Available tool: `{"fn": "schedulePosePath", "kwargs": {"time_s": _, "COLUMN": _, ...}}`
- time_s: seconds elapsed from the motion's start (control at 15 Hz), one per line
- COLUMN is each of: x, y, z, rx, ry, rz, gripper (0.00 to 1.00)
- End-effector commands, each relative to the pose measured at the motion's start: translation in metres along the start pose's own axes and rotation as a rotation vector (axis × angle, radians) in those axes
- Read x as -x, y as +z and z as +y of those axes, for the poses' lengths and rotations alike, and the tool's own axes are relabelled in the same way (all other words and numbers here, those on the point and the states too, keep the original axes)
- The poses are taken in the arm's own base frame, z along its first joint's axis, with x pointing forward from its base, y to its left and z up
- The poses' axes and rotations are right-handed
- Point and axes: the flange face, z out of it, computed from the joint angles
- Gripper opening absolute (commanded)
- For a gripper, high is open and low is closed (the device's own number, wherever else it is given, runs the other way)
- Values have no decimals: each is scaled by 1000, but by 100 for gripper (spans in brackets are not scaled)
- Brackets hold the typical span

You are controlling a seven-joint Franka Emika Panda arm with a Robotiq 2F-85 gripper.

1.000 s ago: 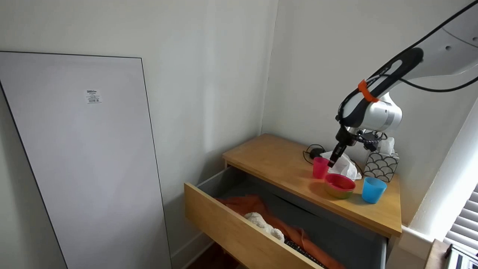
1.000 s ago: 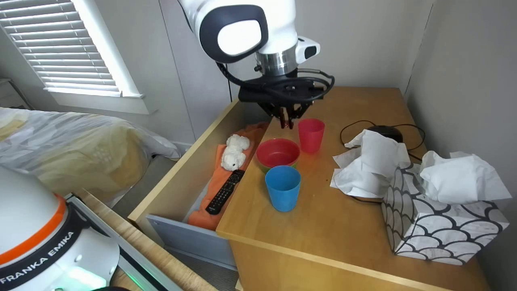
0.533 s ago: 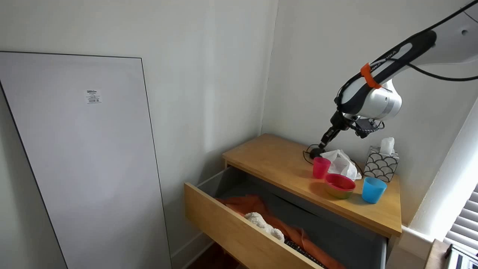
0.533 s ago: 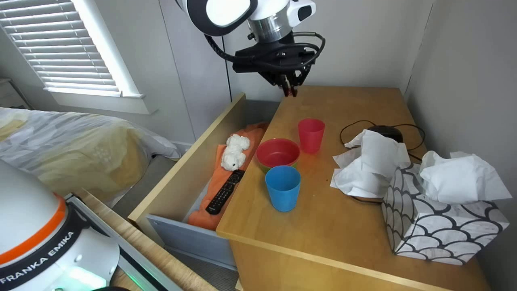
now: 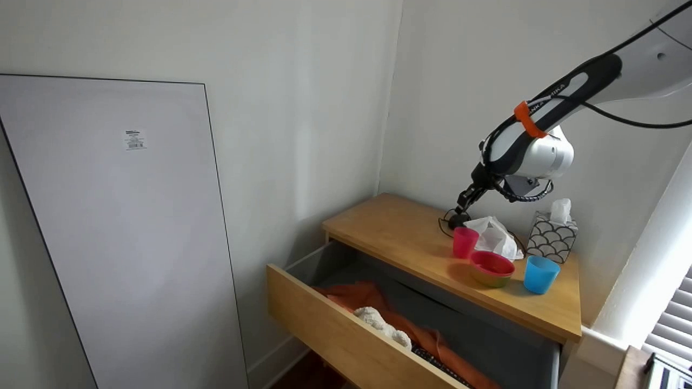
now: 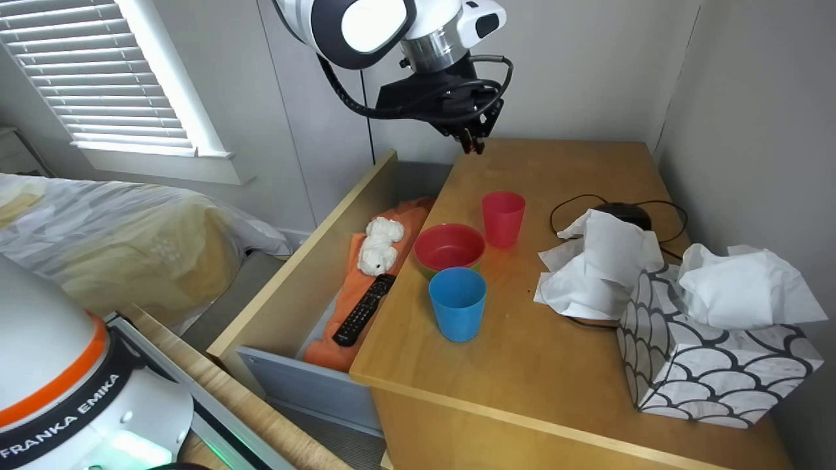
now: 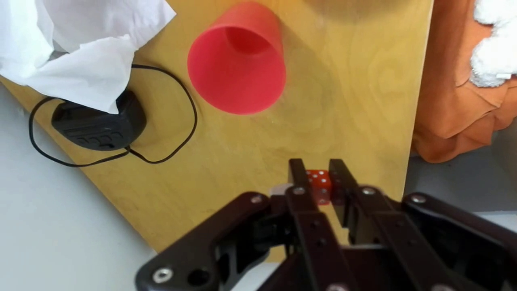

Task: Remove the dice from the bowl and put it on the countertop

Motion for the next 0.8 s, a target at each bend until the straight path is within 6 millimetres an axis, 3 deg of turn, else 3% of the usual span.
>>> {"fn": "schedulePosePath", "kwargs": {"time_s": 0.0, "x": -8, "y": 9, "z": -3, "rx": 14, "ry": -7, "rz": 24, "gripper": 5}}
{"fn": "schedulePosePath", "kwargs": {"time_s": 0.27, "x": -38, "y": 36, "z": -11, "rx": 74, "ry": -71, "rz": 95, "gripper": 5}}
{"fn": "schedulePosePath", "kwargs": {"time_s": 0.73, "x": -74, "y": 89, "z": -10, "rx": 221, "ry": -184, "rz": 87, "gripper": 5}}
